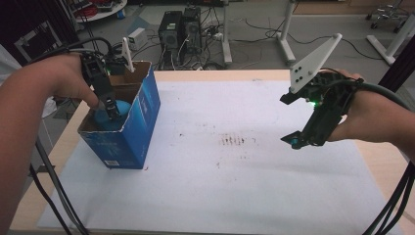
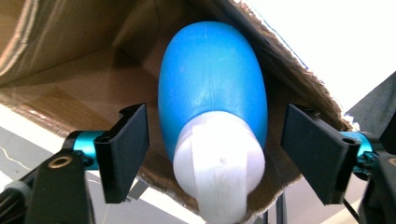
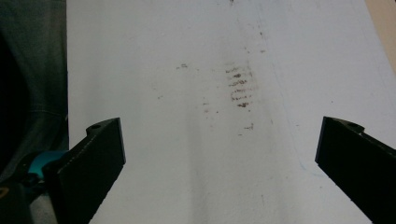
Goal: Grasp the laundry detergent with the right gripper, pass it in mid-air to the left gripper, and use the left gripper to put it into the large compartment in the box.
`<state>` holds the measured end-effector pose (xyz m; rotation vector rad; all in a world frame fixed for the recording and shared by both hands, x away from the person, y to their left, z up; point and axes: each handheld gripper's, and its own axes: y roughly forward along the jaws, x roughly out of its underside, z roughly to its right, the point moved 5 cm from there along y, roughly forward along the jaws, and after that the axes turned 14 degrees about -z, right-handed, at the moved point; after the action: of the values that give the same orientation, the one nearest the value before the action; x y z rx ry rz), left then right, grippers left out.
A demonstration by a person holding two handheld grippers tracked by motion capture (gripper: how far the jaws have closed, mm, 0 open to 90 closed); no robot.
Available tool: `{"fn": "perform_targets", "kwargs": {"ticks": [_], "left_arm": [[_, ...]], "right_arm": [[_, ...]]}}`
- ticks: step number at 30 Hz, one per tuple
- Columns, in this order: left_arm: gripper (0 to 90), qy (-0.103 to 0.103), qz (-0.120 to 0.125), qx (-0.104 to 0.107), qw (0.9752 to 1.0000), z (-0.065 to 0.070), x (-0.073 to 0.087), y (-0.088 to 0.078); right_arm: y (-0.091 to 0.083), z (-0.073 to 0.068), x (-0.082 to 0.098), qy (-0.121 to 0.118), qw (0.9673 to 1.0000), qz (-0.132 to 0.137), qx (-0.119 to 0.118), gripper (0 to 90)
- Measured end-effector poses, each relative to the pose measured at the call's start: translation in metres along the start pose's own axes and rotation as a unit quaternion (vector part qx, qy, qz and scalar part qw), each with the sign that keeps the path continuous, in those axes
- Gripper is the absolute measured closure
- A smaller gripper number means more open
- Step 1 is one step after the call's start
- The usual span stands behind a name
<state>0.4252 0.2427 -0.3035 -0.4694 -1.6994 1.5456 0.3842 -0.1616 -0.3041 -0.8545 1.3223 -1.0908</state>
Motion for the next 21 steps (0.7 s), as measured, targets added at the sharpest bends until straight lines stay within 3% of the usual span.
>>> {"fn": "perform_targets", "kwargs": {"ticks": [6, 7, 13, 21], "left_arm": [[19.8, 0.001, 0.003, -0.005, 1.0000, 0.003, 0.003, -0.010], [19.4, 0.009, -0.003, -0.009, 0.9999, 0.002, 0.004, -0.014], [16.7, 0.007, 0.010, -0.011, 0.9999, 0.008, 0.006, -0.032], [10.6, 0.025, 0.027, -0.012, 0.9992, 0.024, 0.000, -0.055]], "right_arm": [[0.000, 0.000, 0.000, -0.001, 1.0000, -0.002, -0.002, 0.6], [0.000, 0.001, 0.000, -0.001, 1.0000, -0.001, -0.002, 0.6], [-0.001, 0.002, 0.000, -0.001, 1.0000, -0.006, -0.003, 0.6], [0.001, 0.002, 0.001, 0.000, 0.9999, -0.014, -0.009, 0.6]]}}
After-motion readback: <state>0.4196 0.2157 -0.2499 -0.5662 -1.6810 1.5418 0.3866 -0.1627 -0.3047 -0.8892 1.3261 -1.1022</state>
